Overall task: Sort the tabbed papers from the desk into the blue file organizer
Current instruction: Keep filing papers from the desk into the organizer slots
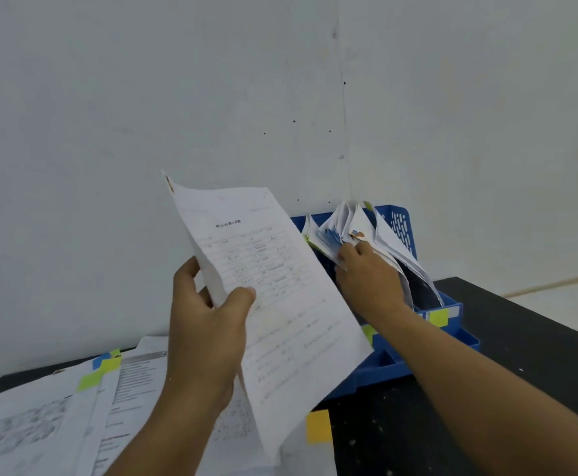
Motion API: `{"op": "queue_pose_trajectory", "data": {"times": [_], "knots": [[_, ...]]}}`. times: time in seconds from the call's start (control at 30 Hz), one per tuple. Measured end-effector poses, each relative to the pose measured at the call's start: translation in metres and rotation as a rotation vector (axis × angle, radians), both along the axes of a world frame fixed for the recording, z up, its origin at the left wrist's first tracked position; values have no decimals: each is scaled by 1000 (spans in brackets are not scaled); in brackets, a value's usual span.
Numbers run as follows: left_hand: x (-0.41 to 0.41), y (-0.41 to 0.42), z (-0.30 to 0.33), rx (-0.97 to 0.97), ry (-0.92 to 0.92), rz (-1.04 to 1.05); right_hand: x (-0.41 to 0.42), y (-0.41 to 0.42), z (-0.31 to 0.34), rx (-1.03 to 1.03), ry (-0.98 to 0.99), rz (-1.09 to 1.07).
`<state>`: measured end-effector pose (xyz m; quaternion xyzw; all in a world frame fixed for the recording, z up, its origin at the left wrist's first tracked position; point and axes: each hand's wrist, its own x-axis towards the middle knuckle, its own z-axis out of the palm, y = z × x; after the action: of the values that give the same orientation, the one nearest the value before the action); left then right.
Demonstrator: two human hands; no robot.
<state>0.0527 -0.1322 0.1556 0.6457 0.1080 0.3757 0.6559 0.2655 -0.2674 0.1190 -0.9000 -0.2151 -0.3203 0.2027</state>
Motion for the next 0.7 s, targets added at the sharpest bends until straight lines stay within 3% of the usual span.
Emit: {"op": "queue_pose_trajectory", "data": {"times": [0.1, 0.4, 0.7], "knots": [[15, -5, 6, 36, 20, 25, 4, -6, 6, 178, 52, 28], [88, -24, 25, 46, 15, 136, 15, -21, 12, 444, 152, 115], [164, -42, 27, 179, 17, 212, 15, -20, 11, 474, 160, 129]]}}
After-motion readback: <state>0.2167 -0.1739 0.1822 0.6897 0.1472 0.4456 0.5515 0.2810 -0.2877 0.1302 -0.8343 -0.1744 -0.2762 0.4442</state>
